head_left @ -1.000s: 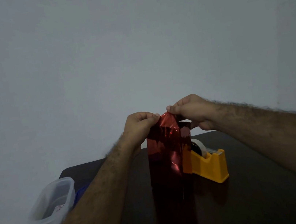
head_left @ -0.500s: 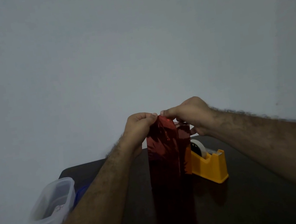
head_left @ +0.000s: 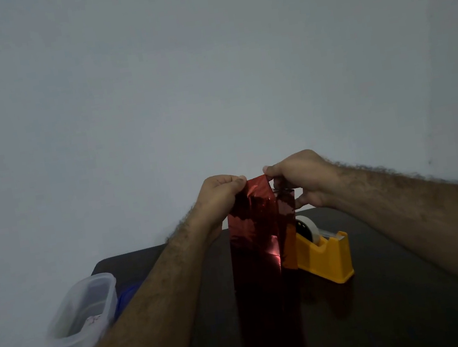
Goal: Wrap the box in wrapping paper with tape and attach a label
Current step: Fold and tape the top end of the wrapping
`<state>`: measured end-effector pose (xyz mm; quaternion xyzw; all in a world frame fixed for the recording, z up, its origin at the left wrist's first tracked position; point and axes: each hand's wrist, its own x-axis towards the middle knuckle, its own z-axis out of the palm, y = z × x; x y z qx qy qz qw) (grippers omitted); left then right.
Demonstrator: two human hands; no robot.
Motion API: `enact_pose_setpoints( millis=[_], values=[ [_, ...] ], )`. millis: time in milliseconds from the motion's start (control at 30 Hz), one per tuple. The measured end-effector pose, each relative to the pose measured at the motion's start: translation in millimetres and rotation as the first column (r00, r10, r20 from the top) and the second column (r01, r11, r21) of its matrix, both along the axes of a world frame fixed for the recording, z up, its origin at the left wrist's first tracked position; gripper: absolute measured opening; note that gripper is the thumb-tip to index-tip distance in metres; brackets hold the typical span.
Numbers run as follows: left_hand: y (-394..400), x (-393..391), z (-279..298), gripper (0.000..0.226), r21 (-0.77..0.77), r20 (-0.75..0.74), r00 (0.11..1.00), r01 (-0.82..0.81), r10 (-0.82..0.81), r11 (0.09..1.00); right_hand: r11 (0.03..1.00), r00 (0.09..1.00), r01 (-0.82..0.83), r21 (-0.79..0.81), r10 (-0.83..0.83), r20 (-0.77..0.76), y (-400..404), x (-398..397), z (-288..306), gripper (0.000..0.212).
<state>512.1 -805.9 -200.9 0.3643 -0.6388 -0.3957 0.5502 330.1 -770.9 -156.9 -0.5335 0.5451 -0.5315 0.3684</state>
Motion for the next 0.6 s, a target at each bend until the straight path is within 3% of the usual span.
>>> enact_pose_setpoints(
  millis=[100,400,600],
  values=[
    [0.4,-0.9,-0.8,0.039,0.001,-0.009,1.000,-0.014,0.014,1.000,0.999,0.999,-0.039,0.011,0.039,-0.001,3.0,-2.1,1.7,0.042],
    [-2.7,-1.5,-1.6,0.035,0.014,-0.010,1.000,-0.027,0.027,1.000,0.999,0.999,0.009,0.032,-0.007,-0.042,0.0,4.2,4.0,0.007],
    [-4.0,-2.6,-4.1,0.010,-0.011,-0.032,0.998,-0.048,0.047,0.999,0.997,0.997,0.025,0.074,-0.019,-0.077,-0.4,-0.5,0.0,0.018]
  ],
)
